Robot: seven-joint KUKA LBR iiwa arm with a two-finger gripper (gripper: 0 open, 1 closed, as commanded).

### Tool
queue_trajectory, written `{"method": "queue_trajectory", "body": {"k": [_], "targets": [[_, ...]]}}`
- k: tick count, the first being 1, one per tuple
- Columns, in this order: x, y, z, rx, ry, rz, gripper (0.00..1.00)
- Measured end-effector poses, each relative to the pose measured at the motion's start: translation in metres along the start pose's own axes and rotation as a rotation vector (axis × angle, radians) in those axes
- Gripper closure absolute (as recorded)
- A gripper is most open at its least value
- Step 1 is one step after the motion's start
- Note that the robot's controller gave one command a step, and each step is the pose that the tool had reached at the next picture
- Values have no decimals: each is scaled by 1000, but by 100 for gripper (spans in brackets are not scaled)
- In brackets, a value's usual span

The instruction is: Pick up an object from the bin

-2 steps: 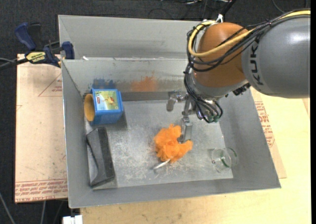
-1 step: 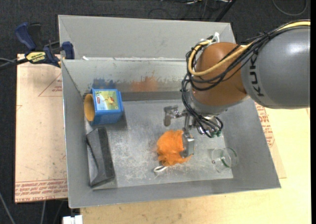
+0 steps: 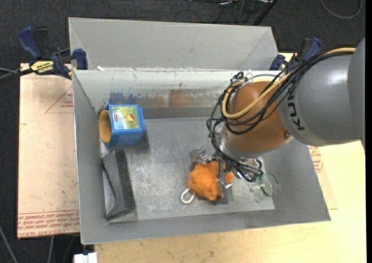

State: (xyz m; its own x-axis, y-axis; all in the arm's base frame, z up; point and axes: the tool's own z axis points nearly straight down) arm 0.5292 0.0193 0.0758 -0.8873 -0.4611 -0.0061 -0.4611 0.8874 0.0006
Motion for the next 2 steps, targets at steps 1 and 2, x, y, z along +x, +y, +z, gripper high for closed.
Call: {"method": "queue_trajectory", "body": {"k": [1,2], "targets": [[29,19,6,-1,1,-154,100],[29,19,6,-1,0,-154,100]]}}
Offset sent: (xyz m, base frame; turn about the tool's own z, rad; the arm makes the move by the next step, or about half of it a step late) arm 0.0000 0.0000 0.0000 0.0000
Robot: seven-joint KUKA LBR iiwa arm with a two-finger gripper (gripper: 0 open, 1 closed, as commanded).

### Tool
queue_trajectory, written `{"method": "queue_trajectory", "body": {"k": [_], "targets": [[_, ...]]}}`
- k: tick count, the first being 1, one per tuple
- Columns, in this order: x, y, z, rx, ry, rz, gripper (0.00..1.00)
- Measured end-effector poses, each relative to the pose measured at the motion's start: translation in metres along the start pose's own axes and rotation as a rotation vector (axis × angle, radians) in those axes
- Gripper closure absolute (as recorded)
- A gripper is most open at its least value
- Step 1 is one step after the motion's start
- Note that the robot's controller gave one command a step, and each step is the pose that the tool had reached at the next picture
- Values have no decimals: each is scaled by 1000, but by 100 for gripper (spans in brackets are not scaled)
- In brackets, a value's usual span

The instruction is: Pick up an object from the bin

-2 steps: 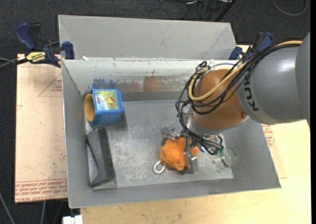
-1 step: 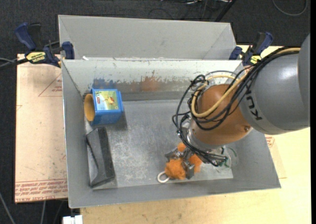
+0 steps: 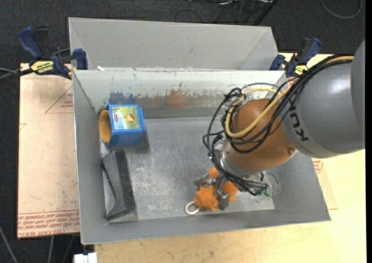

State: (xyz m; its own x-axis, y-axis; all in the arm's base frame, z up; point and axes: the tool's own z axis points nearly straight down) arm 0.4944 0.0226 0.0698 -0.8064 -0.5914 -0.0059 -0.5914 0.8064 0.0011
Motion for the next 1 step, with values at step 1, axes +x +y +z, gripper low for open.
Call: {"method": "queue_trajectory", "body": {"k": [1], "targets": [[1,1,-4,-3,4,0,100]]}}
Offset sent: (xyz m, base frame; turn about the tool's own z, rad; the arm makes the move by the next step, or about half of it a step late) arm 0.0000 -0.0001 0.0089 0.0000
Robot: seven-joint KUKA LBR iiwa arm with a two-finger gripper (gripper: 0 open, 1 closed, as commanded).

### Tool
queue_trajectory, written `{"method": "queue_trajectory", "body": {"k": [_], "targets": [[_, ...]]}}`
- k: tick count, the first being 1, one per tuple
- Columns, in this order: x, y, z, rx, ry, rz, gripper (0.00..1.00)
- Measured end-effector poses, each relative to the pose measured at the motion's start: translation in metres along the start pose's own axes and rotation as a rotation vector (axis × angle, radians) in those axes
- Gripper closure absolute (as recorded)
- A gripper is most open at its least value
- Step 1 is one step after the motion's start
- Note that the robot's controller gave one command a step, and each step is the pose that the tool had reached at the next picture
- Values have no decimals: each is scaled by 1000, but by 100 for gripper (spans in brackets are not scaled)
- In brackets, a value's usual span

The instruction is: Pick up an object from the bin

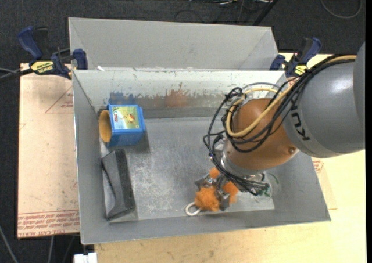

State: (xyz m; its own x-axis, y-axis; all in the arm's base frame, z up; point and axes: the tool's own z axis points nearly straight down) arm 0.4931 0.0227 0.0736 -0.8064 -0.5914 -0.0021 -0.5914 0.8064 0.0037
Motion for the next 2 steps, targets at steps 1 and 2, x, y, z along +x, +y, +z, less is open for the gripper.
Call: {"method": "queue_trajectory", "body": {"k": [1,2], "targets": [[2,1,-21,-4,6,0,100],[-1,0,-43,1,-2,1,100]]}}
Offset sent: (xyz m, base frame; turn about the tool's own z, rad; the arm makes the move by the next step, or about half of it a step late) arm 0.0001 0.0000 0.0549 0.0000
